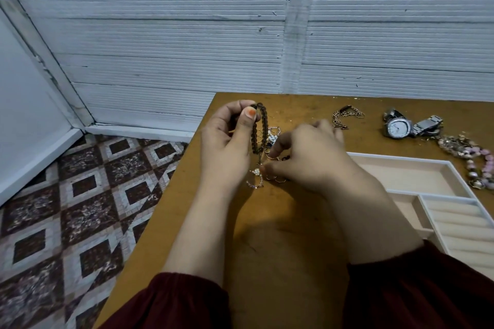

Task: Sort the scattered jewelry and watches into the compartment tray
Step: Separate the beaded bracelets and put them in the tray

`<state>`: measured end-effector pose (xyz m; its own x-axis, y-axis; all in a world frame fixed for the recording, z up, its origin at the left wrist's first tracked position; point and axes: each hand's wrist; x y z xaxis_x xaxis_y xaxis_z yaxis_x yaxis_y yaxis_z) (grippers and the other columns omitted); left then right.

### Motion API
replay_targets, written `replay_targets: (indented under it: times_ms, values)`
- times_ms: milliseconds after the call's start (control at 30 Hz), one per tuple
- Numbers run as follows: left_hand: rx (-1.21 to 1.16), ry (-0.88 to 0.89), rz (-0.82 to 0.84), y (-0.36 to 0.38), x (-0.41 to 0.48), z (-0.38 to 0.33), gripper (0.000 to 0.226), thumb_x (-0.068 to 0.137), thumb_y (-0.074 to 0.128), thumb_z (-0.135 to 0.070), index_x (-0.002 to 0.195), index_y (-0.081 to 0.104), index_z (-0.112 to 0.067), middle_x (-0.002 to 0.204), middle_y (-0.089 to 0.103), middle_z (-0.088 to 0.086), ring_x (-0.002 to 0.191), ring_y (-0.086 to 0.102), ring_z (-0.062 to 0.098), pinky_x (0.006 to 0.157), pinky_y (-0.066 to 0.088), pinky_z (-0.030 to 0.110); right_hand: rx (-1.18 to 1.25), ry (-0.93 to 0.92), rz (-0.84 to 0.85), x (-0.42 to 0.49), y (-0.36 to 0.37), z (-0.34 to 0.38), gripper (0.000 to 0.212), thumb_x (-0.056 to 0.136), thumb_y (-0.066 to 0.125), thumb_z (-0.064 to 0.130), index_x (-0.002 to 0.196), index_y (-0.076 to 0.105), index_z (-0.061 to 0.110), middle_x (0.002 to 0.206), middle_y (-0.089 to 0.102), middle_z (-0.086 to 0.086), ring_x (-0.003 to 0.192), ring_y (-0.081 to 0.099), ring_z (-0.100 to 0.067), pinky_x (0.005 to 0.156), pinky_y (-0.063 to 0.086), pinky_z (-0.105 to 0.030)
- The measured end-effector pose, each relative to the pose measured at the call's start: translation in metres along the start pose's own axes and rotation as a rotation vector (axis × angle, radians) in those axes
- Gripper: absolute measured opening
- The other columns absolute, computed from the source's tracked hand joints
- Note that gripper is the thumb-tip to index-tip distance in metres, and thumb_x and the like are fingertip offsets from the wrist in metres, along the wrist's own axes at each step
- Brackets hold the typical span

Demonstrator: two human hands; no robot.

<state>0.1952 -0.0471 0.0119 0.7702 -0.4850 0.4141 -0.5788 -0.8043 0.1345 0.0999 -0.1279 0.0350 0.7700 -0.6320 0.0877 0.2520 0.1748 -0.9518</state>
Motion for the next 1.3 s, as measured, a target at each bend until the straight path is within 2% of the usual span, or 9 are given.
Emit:
replay_targets:
  times_ms: [100,300,467,600,700,833,967,1133,1300]
  values:
    - [-0.030,-0.006,-0.005,0.000,0.001,0.000,0.008,0.094,0.055,-0.007,0.096,0.061,-0.012,0.086,0.063,-0.001,0.080,0.058,-0.001,0.075,0.045,0.011,-0.058,-0.030,-0.032,0.000,0.004,0.004,0.033,0.079,0.060,0.060,0.092,0.070,0.031,0.111,0.061,-0.002,0.120,0.034,-0.029,0.094,0.024,-0.039]
    - [-0.076,-0.007,-0.040,-0.004,0.004,0.002,0.011,0.095,0.052,-0.007,0.103,0.059,-0.003,0.084,0.062,-0.001,0.079,0.059,-0.002,0.077,0.045,0.014,-0.158,-0.086,-0.061,0.002,0.012,0.008,0.023,0.087,0.057,0.048,0.097,0.068,0.032,0.120,0.061,0.001,0.127,0.030,-0.031,0.100,0.022,-0.043]
    - [-0.104,-0.033,-0.077,-0.006,0.004,0.003,0.009,0.095,0.051,-0.006,0.096,0.059,-0.008,0.080,0.063,-0.004,0.077,0.060,-0.001,0.075,0.048,0.016,-0.074,-0.088,-0.157,0.002,0.010,0.007,0.018,0.086,0.056,0.043,0.091,0.069,0.032,0.111,0.065,0.004,0.123,0.036,-0.028,0.096,0.023,-0.039]
    - [-0.138,-0.048,-0.079,-0.006,0.004,0.002,0.011,0.095,0.051,-0.007,0.091,0.060,-0.013,0.079,0.064,-0.006,0.077,0.060,0.002,0.078,0.047,0.024,-0.058,-0.069,-0.131,0.001,0.008,0.008,0.028,0.082,0.060,0.054,0.097,0.068,0.032,0.111,0.064,0.001,0.120,0.038,-0.028,0.095,0.026,-0.039]
    - [-0.169,-0.047,-0.062,-0.001,0.001,-0.001,0.011,0.095,0.051,-0.005,0.091,0.059,-0.012,0.078,0.063,-0.004,0.075,0.060,0.000,0.077,0.046,0.019,-0.074,-0.078,-0.126,0.002,0.012,0.013,0.034,0.082,0.058,0.058,0.096,0.069,0.029,0.110,0.064,-0.001,0.119,0.040,-0.028,0.096,0.027,-0.040]
    - [-0.170,-0.042,-0.050,0.001,-0.002,-0.002,0.008,0.095,0.051,-0.005,0.097,0.059,-0.007,0.078,0.063,-0.004,0.074,0.059,-0.001,0.071,0.045,0.014,-0.099,-0.090,-0.122,0.004,0.019,0.014,0.024,0.088,0.056,0.047,0.097,0.068,0.029,0.112,0.064,-0.001,0.119,0.041,-0.030,0.094,0.029,-0.041]
    - [-0.151,-0.057,-0.059,-0.003,-0.002,-0.002,0.012,0.095,0.052,-0.010,0.090,0.061,-0.017,0.074,0.066,-0.011,0.079,0.059,0.005,0.077,0.043,0.031,-0.037,-0.087,-0.115,0.004,0.018,0.008,0.017,0.089,0.056,0.039,0.096,0.067,0.029,0.106,0.066,0.001,0.116,0.045,-0.028,0.095,0.030,-0.040]
    - [-0.178,-0.077,-0.116,-0.007,0.001,0.002,0.011,0.094,0.053,-0.008,0.090,0.060,-0.014,0.076,0.065,-0.007,0.076,0.059,0.004,0.087,0.044,0.040,0.204,-0.020,-0.061,0.007,0.009,-0.001,0.006,0.082,0.069,0.034,0.085,0.068,0.029,0.089,0.072,0.002,0.093,0.064,-0.023,0.087,0.049,-0.035]
    - [-0.175,-0.114,-0.165,-0.010,0.005,0.008,0.010,0.094,0.053,-0.008,0.090,0.060,-0.013,0.075,0.065,-0.008,0.075,0.059,0.002,0.093,0.045,0.046,0.431,0.032,-0.050,0.009,0.005,-0.014,0.016,0.076,0.078,0.028,0.075,0.063,0.023,0.069,0.069,0.005,0.069,0.068,-0.014,0.073,0.054,-0.032]
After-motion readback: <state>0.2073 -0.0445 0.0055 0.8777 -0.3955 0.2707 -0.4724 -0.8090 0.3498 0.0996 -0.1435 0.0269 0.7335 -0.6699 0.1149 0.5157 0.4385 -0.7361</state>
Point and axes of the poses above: each hand's wrist, its own x-axis towards the middle knuckle, its own y-axis out of the palm, z = x × y
